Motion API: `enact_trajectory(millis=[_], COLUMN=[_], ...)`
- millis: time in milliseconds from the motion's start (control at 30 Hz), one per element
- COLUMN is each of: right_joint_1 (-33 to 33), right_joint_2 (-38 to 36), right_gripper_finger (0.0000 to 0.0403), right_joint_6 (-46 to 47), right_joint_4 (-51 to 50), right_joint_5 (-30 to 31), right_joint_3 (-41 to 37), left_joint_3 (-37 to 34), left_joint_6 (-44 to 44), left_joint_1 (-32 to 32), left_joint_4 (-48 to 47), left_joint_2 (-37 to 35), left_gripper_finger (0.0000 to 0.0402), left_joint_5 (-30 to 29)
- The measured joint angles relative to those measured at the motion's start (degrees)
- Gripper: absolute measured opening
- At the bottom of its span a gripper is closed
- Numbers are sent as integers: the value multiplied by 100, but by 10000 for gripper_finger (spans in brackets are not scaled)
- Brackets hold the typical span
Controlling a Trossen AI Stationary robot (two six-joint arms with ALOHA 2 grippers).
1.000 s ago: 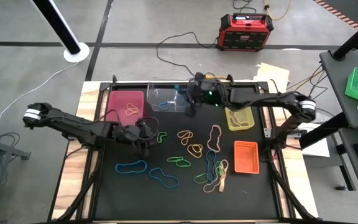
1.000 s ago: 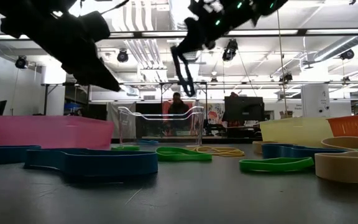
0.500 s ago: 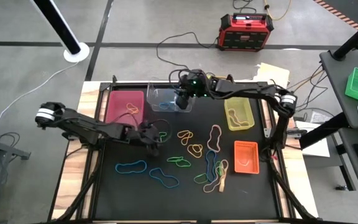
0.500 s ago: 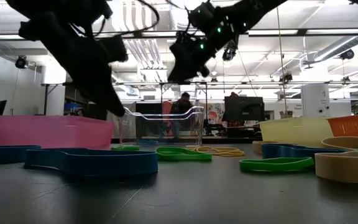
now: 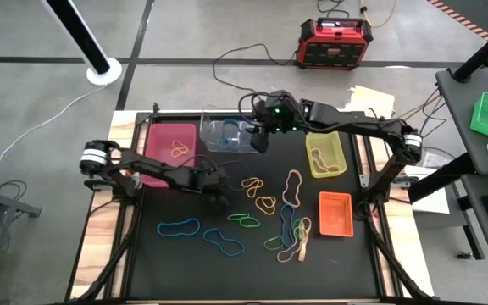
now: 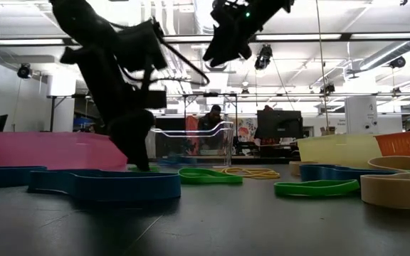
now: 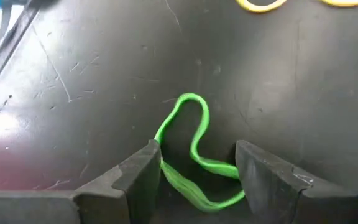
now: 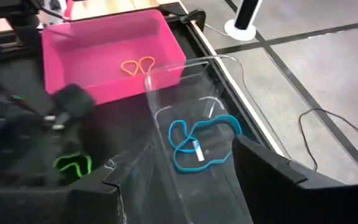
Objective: Sort rubber bands into baskets
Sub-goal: Put the green rubber band into the orange bin
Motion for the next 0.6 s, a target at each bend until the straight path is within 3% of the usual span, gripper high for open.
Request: enact_trajectory(millis=[200, 300, 433, 600], right_joint_1=[333, 486, 652, 867], right_joint_2=[-183, -193, -206, -207], right_gripper_finger=[206, 206, 206, 206], right_joint_6=[-6, -10, -9, 12], right_joint_4=[-99, -100, -152, -491], right_joint_5=[-7, -3, -3, -1], right_joint_3=[-7, -7, -7, -69], left_joint_3=[108, 102, 93, 52], left_joint_6=[30, 32, 97, 391], left_joint_1=[203, 210, 210, 73], left_joint_4=[-34, -24, -16, -102], left_joint_2=[282, 283, 238, -36], left_gripper_finger=[176, 128, 23, 2], left_joint_5=[176, 316, 388, 322])
